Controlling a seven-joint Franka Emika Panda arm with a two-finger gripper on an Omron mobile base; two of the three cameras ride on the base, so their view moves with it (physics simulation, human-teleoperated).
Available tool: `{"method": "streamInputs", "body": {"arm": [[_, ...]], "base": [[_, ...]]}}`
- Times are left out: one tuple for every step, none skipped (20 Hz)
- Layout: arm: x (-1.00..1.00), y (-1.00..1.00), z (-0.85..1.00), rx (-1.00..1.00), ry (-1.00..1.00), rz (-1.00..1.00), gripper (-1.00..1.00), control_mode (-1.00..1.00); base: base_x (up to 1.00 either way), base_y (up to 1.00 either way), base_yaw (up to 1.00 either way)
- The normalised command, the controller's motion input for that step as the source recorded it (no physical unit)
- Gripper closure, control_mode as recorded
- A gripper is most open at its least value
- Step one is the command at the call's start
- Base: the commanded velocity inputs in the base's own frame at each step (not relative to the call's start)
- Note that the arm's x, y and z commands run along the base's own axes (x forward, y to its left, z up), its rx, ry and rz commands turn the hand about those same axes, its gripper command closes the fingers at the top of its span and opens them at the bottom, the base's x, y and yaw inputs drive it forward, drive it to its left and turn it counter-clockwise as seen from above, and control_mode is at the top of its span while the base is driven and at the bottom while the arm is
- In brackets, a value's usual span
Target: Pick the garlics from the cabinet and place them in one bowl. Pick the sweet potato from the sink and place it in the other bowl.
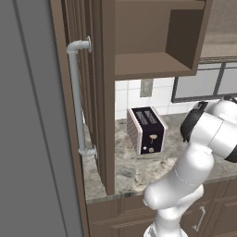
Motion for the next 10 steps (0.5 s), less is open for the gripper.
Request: {"method": "streamInputs", "body": {"arm": [[0.0, -0.11, -0.14, 0.0, 0.0, 0.0, 1.0, -1.0], [0.0, -0.11, -0.21, 0.0, 0.0, 0.0, 1.0, -1.0], [0.0, -0.11, -0.24, 0.0, 0.0, 0.0, 1.0, -1.0], [0.0, -0.05, -0.29, 0.0, -0.01, 0.0, 1.0, -1.0], [0.0, -0.02, -0.34, 0.0, 0.0, 0.0, 1.0, -1.0], [0.0, 0.0, -0.38, 0.0, -0.01, 0.0, 1.0, -1.0], [0.0, 0.0, -0.34, 0.0, 0.0, 0.0, 1.0, -1.0], [0.0, 0.0, -0.28, 0.0, 0.0, 0.0, 1.0, -1.0], [0.0, 0.0, -0.24, 0.0, 0.0, 0.01, 1.0, -1.0], [0.0, 0.0, -0.17, 0.0, 0.0, 0.01, 1.0, -1.0]], "base": [[0.0, 0.0, 0.0], [0.0, 0.0, 0.0], [0.0, 0.0, 0.0], [0.0, 0.0, 0.0], [0.0, 0.0, 0.0], [0.0, 0.0, 0.0], [0.0, 0.0, 0.0], [0.0, 0.0, 0.0], [0.0, 0.0, 0.0], [0.0, 0.0, 0.0]]}}
